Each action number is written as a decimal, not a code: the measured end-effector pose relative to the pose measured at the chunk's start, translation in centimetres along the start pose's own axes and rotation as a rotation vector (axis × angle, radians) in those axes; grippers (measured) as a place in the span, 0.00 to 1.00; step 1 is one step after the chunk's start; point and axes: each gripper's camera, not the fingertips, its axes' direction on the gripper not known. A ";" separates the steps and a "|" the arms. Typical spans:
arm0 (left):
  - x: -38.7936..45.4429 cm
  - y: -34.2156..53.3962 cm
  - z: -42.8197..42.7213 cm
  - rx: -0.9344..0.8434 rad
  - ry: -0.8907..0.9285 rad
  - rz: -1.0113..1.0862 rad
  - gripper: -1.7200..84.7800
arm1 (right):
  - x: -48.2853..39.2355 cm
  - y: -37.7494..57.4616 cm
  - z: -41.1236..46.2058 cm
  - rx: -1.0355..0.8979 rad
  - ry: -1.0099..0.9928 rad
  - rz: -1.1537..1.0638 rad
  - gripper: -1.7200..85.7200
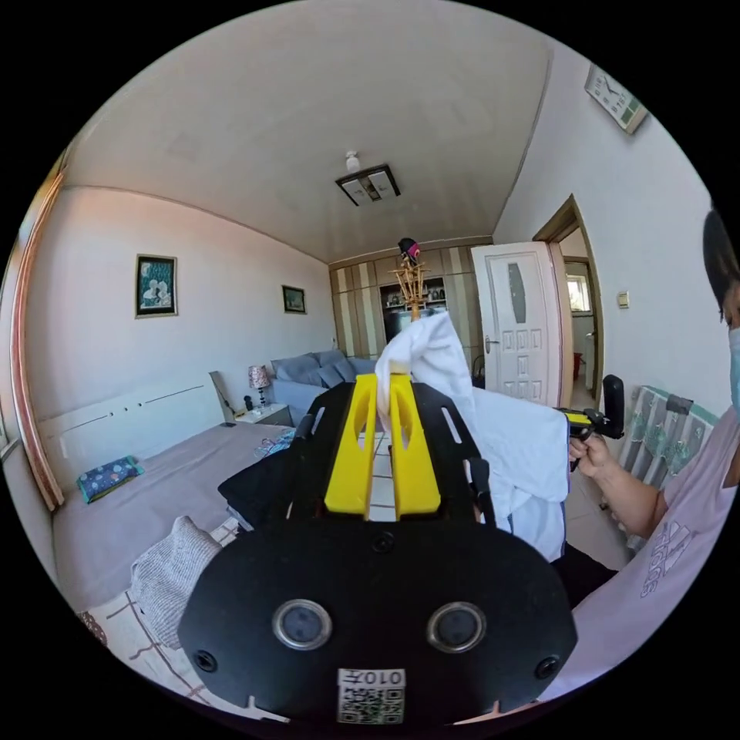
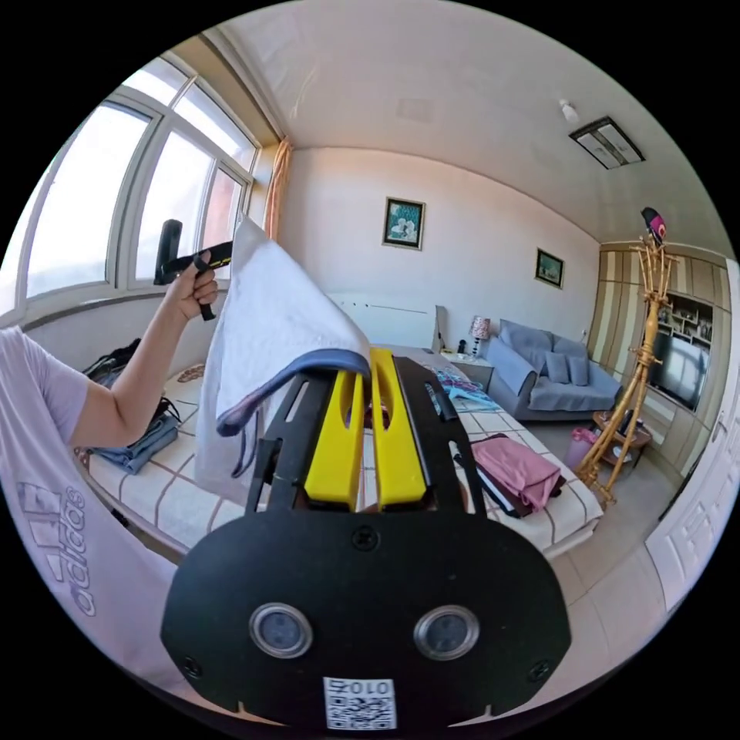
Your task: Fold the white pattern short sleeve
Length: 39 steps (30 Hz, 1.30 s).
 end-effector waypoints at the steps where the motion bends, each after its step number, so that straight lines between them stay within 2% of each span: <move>1: -1.0 -0.1 0.0 0.001 0.000 -0.022 0.02 | 0.4 -1.1 0.3 0.000 -0.027 0.022 0.05; 3: -1.6 -0.5 -1.2 0.039 -0.001 -0.021 0.02 | 0.3 -2.7 0.0 0.040 -0.071 0.016 0.05; 6: -0.7 -1.0 -3.9 0.093 -0.024 0.039 0.03 | -1.0 -4.2 -0.8 0.087 -0.018 -0.037 0.05; 12: 1.1 0.8 -5.7 0.044 0.017 0.143 0.03 | -0.4 -5.8 -1.4 0.180 0.073 0.001 0.06; 16: -0.9 3.5 -3.3 -0.005 0.099 0.053 0.03 | 2.2 -10.1 1.4 0.138 0.123 0.030 0.06; 21: -4.3 7.9 2.3 -0.094 0.194 -0.126 0.03 | 3.4 -16.0 7.4 0.124 0.313 -0.043 0.06; 24: -7.0 12.5 8.1 -0.254 0.138 -0.244 0.05 | 3.8 -18.5 14.8 0.014 0.420 -0.130 0.06; 27: -9.2 19.8 15.1 -0.534 -0.002 -0.351 0.07 | 6.4 -19.1 27.2 -0.433 0.397 -0.158 0.09; 28: -9.5 23.2 17.1 -0.644 -0.058 -0.376 0.08 | 7.4 -18.2 31.4 -0.618 0.286 -0.155 0.12; 29: -9.6 24.9 17.8 -0.687 -0.071 -0.392 0.09 | 8.1 -17.2 33.6 -0.709 0.179 -0.124 0.13; 34: -6.8 36.3 16.6 -0.816 -0.069 -0.515 0.12 | 7.7 -11.9 33.1 -0.702 0.111 -0.124 0.16; 39: -0.5 39.7 13.9 -0.887 0.023 -0.487 0.14 | 7.0 -6.0 29.4 -0.643 -0.017 -0.042 0.16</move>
